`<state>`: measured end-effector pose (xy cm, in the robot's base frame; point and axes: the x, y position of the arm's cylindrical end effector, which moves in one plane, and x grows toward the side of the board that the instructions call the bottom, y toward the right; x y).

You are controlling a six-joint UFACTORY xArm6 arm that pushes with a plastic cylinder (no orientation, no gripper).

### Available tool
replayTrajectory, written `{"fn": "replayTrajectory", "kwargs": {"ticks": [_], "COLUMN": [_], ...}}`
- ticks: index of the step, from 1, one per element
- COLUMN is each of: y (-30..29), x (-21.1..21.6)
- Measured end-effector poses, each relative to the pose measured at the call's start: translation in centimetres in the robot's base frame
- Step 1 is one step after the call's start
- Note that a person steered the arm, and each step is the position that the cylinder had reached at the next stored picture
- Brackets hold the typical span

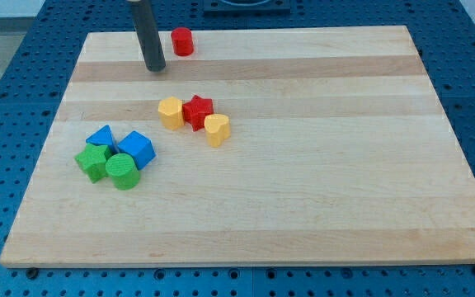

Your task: Push the red circle to the top left corner

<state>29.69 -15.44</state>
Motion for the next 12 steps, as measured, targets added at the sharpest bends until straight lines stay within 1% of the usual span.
{"fn": "replayTrajectory", "kwargs": {"ticks": [1,2,3,4,5,6,7,9,11,12], "y": [3.2,6.3,8.8,11.6,12.3,12.1,10.4,7.6,3.3,1.7], "x": [1.8,0.8,-1.6,-2.8,-4.1,-5.3,-6.7,-7.1,-9.6,-9.8]}}
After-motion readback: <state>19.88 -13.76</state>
